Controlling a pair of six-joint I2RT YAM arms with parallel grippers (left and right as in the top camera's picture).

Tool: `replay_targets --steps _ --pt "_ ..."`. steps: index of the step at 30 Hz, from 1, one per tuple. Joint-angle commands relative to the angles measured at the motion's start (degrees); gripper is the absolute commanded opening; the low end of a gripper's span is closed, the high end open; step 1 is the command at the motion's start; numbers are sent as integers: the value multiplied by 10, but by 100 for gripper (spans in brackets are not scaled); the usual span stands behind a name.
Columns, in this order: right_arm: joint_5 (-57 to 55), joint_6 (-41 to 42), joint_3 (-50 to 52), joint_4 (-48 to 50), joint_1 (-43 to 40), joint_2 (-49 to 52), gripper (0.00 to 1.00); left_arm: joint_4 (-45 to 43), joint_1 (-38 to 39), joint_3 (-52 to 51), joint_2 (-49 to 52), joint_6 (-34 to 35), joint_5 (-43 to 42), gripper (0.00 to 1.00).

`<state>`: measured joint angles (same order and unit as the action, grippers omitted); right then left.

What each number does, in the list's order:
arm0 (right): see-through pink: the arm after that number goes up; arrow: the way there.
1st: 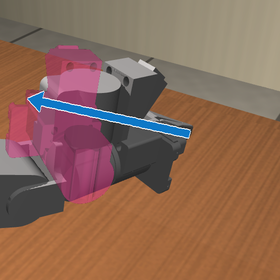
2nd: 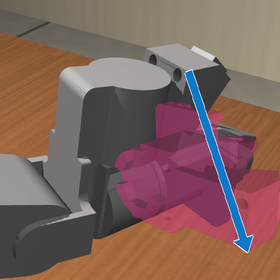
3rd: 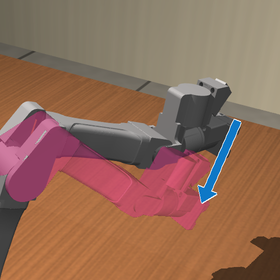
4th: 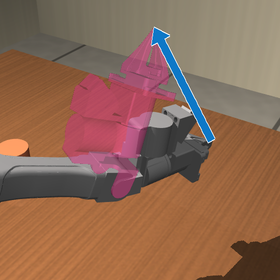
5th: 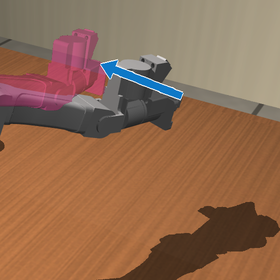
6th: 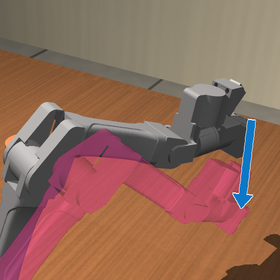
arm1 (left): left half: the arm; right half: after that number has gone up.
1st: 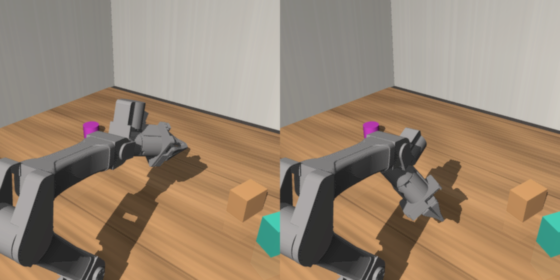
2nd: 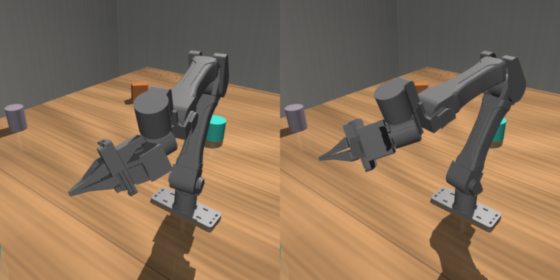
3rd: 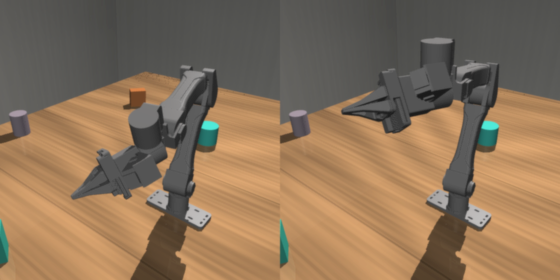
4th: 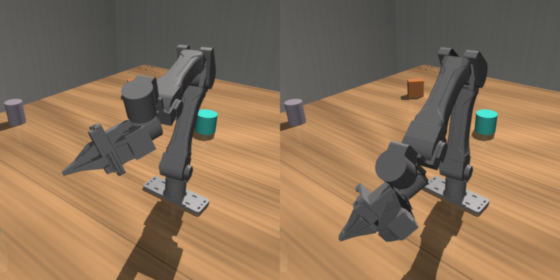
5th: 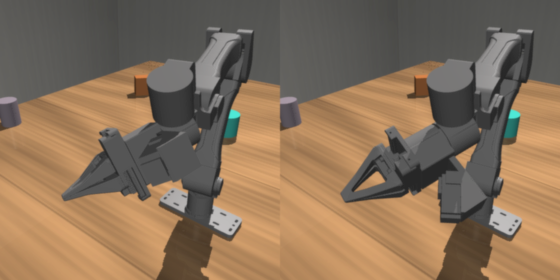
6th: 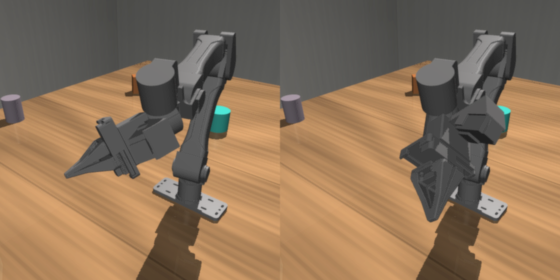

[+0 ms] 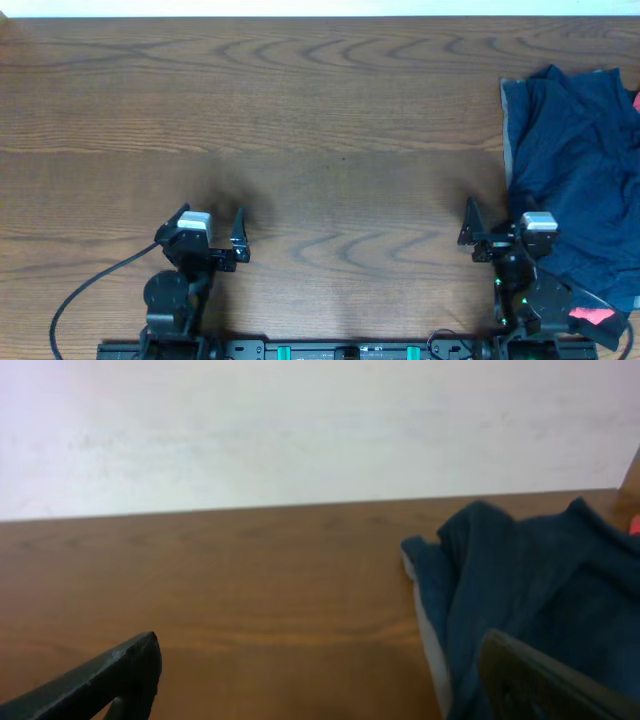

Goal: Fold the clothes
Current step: 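Reach the right gripper into the navy clothing pile and grasp shorts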

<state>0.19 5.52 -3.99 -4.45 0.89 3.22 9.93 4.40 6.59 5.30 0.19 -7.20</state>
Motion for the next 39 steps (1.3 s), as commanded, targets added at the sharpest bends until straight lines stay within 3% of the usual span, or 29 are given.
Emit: replay_targets --steps 1,10,19,23,30,33,36,39 --pt "-11 13 -61 -5 -5 43 99 20 3 83 55 5 -9 98" --pt "-32 -16 -238 -60 -5 249 99 142 3 272 273 5 -9 98" --pt "-3 -37 -433 -221 -5 491 99 337 3 466 435 3 -23 98" --pt "-5 -43 -453 -217 -5 544 99 366 3 481 451 17 -29 98" --pt "-226 11 -453 -156 -36 670 97 378 3 481 452 47 -29 98" --pt "-235 50 -453 -156 -62 739 92 378 3 481 452 47 -29 98" --pt "-236 54 -453 -156 -75 794 79 378 3 481 452 47 -29 98" --pt "-240 73 -453 -156 -83 833 76 378 3 481 452 47 -29 98"
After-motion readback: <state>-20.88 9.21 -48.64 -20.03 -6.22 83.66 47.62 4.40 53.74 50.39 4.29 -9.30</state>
